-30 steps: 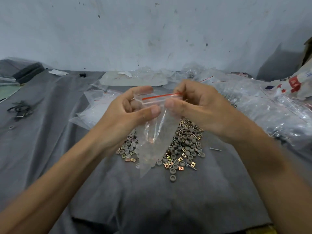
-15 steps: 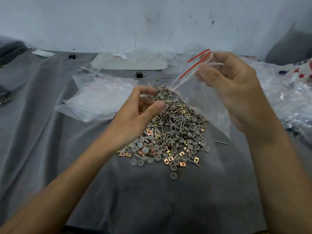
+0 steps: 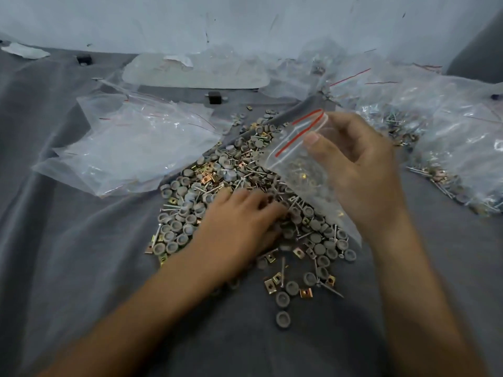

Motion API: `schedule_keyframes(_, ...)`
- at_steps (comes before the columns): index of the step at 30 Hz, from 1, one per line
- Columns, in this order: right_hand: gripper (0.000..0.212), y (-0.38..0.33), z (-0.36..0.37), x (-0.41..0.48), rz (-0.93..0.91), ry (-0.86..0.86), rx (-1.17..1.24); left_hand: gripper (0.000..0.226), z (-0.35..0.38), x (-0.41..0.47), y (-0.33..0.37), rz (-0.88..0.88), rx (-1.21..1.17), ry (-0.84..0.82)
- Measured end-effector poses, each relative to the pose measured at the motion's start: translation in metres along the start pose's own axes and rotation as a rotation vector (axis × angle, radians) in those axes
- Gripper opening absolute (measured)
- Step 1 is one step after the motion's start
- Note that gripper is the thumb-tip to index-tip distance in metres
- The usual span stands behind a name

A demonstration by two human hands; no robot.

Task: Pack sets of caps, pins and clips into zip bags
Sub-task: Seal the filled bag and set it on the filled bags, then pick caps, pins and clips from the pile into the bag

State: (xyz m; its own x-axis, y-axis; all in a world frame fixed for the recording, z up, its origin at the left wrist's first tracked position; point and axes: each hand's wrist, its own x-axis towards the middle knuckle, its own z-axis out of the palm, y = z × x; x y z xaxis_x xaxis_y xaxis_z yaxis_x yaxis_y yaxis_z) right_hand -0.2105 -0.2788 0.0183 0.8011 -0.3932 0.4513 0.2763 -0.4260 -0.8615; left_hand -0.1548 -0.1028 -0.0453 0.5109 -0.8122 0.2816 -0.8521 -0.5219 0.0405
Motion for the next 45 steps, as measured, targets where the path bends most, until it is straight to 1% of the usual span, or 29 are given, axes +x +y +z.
schedule_keyframes(1, 0.023, 0.002, -0.001, 0.0, 0.004, -0.009, -0.004, 0.044, -0.002, 0.003, -0.009, -0.028, -0.018, 0.021)
schedule_keyframes(2, 0.022, 0.003, -0.002, 0.0, 0.006, -0.016, -0.005, 0.041, -0.005, 0.004, -0.016, -0.062, -0.089, 0.046)
schedule_keyframes(5, 0.021, 0.005, -0.003, 0.003, 0.009, -0.032, 0.008, 0.029, -0.012, 0.005, -0.031, -0.221, -0.388, 0.175)
schedule_keyframes(7, 0.023, 0.005, -0.002, 0.003, 0.007, -0.056, 0.002, 0.025, -0.012, 0.004, -0.039, -0.311, -0.515, 0.212)
schedule_keyframes(11, 0.029, 0.008, 0.0, -0.002, -0.008, -0.133, -0.053, 0.021, -0.014, -0.002, -0.049, -0.359, -0.673, 0.303)
schedule_keyframes(14, 0.038, 0.013, 0.005, -0.013, -0.007, -0.189, -0.1, 0.021, -0.017, -0.005, -0.047, -0.399, -0.783, 0.372)
schedule_keyframes(16, 0.039, 0.015, 0.009, -0.019, -0.033, -0.205, -0.13, 0.023, -0.019, -0.006, -0.044, -0.379, -0.805, 0.411)
schedule_keyframes(18, 0.038, 0.016, 0.013, -0.023, -0.05, -0.223, -0.146, 0.019, -0.022, -0.006, -0.04, -0.327, -0.812, 0.423)
schedule_keyframes(21, 0.036, 0.016, 0.016, -0.025, -0.062, -0.236, -0.151, 0.027, -0.022, -0.007, -0.033, -0.238, -0.762, 0.354)
schedule_keyframes(23, 0.036, 0.016, 0.016, -0.026, -0.066, -0.235, -0.159, 0.031, -0.022, -0.008, -0.029, -0.221, -0.78, 0.308)
schedule_keyframes(28, 0.035, 0.017, 0.014, -0.027, -0.046, -0.219, -0.165, 0.033, -0.021, -0.007, -0.029, -0.175, -0.865, 0.373)
schedule_keyframes(31, 0.035, 0.016, 0.014, -0.027, -0.049, -0.203, -0.136, 0.039, -0.021, -0.006, -0.028, -0.17, -0.852, 0.389)
schedule_keyframes(33, 0.037, 0.017, 0.009, -0.026, -0.043, -0.18, -0.103, 0.038, -0.021, -0.007, -0.03, -0.214, -0.862, 0.419)
schedule_keyframes(35, 0.036, 0.018, 0.002, -0.023, -0.031, -0.119, -0.066, 0.025, -0.022, -0.009, -0.032, -0.262, -0.81, 0.441)
schedule_keyframes(36, 0.034, 0.019, -0.001, -0.021, -0.032, -0.076, -0.051, 0.018, -0.022, -0.01, -0.032, -0.253, -0.709, 0.427)
schedule_keyframes(38, 0.031, 0.021, -0.004, -0.02, -0.036, -0.01, -0.034, 0.01, -0.021, -0.012, -0.026, -0.131, -0.445, 0.326)
schedule_keyframes(40, 0.031, 0.022, -0.004, -0.019, -0.035, 0.011, -0.038, 0.017, -0.015, -0.013, -0.018, -0.001, -0.261, 0.175)
schedule_keyframes(41, 0.031, 0.023, -0.003, -0.019, -0.035, 0.009, -0.05, 0.022, -0.012, -0.014, -0.015, 0.027, -0.198, 0.122)
schedule_keyframes(43, 0.032, 0.024, -0.002, -0.019, -0.03, -0.01, -0.078, 0.033, -0.01, -0.014, -0.013, 0.018, -0.118, 0.062)
schedule_keyframes(45, 0.034, 0.024, 0.0, -0.021, -0.025, -0.029, -0.104, 0.035, -0.012, -0.014, -0.015, 0.0, -0.072, 0.055)
